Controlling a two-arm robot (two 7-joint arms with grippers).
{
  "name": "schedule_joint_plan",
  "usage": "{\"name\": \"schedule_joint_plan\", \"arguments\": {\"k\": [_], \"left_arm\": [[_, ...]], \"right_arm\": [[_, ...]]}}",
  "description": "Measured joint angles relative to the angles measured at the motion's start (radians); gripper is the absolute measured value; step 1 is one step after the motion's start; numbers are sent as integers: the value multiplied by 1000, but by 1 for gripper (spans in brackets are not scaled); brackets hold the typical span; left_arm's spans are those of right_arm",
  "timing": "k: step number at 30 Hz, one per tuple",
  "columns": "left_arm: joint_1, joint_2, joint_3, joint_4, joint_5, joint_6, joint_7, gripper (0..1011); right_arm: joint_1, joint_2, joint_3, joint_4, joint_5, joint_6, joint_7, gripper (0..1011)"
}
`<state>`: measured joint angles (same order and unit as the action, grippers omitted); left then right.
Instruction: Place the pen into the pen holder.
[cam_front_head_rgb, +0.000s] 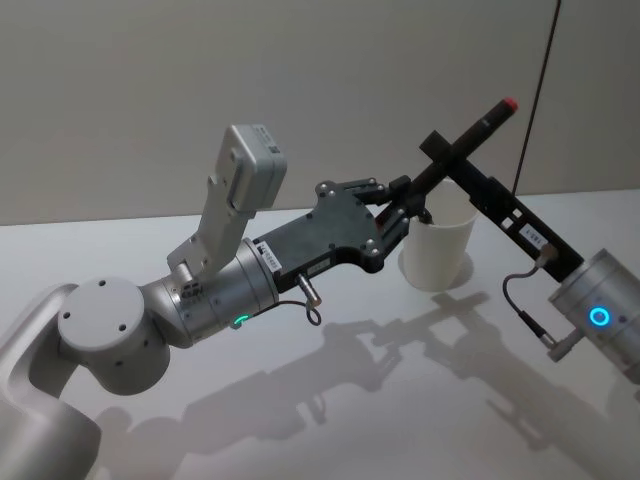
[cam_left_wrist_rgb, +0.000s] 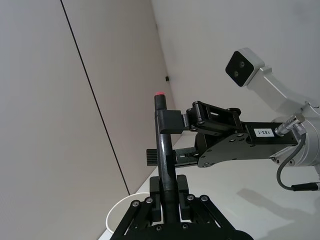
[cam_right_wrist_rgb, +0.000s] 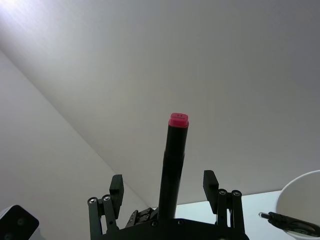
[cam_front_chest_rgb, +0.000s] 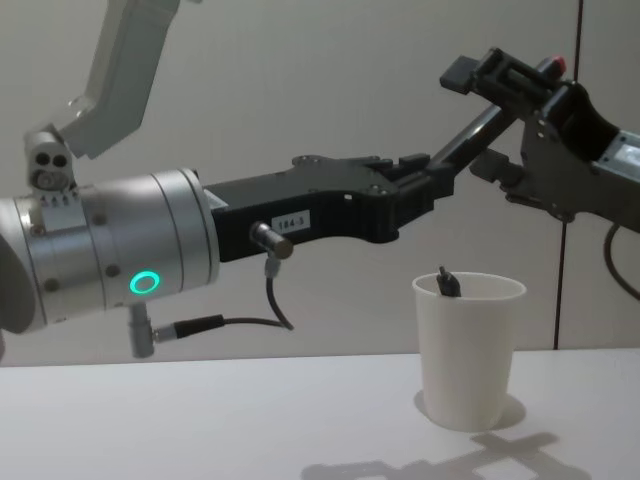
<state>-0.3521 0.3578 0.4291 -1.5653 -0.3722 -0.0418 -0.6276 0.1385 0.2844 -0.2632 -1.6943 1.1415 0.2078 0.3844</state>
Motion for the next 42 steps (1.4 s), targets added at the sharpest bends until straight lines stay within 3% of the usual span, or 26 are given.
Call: {"name": "schedule_joint_plan", "arguments": {"k": [25, 33, 42], "left_arm": [[0, 0, 0, 0, 0, 0, 0, 193], [0, 0, 0, 0, 0, 0, 0, 193], [0, 0, 0, 0, 0, 0, 0, 193]], "right_arm": [[-4, 10, -5, -9, 17, -31, -27, 1000], [-5, 11, -6, -11, 19, -35, -31, 849], [-6, 12, -6, -12, 21, -37, -34, 565]]}}
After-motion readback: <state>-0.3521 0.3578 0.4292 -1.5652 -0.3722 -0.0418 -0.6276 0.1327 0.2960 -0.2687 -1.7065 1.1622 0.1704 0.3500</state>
